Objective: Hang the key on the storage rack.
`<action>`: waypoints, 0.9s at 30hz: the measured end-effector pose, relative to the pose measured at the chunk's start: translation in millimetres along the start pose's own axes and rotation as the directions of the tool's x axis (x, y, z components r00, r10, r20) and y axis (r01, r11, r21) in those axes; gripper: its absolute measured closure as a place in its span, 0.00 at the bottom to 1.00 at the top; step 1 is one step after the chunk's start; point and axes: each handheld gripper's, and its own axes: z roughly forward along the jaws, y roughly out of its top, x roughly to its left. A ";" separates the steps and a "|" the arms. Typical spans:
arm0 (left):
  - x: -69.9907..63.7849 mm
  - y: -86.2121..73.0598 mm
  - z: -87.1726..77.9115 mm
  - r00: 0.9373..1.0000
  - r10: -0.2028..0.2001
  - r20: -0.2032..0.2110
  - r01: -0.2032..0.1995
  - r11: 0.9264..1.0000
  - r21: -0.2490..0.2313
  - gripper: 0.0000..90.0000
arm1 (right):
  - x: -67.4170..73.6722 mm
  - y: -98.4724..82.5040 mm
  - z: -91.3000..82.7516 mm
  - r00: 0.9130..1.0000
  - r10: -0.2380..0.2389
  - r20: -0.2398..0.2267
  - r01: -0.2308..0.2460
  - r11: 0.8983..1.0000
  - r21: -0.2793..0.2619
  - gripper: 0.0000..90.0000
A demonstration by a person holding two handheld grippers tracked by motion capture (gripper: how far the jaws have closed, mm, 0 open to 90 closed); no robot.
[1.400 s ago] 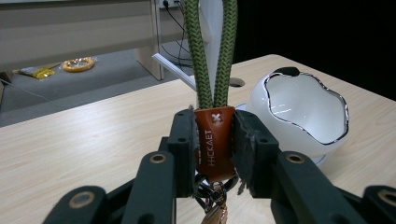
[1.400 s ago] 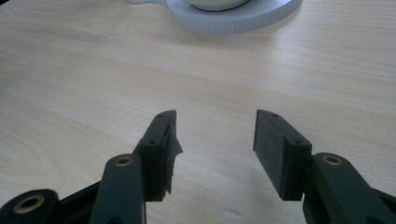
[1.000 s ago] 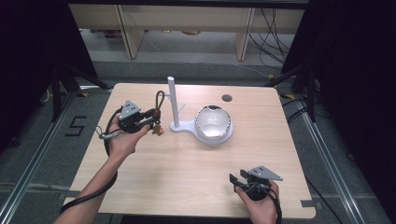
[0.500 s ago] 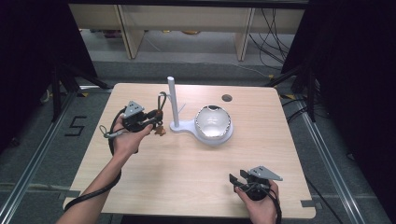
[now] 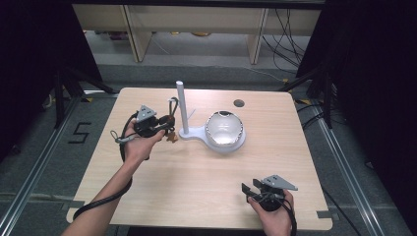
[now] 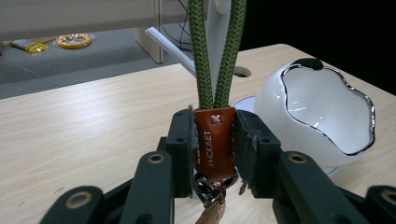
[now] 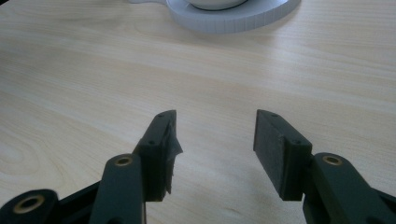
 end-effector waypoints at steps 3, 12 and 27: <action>0.1 0.3 2.6 1.000 0.008 -0.004 -0.008 1.000 0.008 0.75 | 1.8 -0.2 -1.0 1.000 0.019 0.004 -0.019 1.000 0.010 0.56; -0.7 -0.2 8.4 0.998 0.062 -0.021 -0.062 0.998 0.011 0.72 | 1.4 -1.2 1.3 1.000 0.013 -0.024 -0.013 1.000 0.000 0.56; 4.6 -6.8 -16.2 0.989 0.139 -0.039 -0.140 0.990 -0.024 0.53 | 0.4 -0.7 -1.2 1.000 0.004 0.004 -0.004 1.000 0.007 0.56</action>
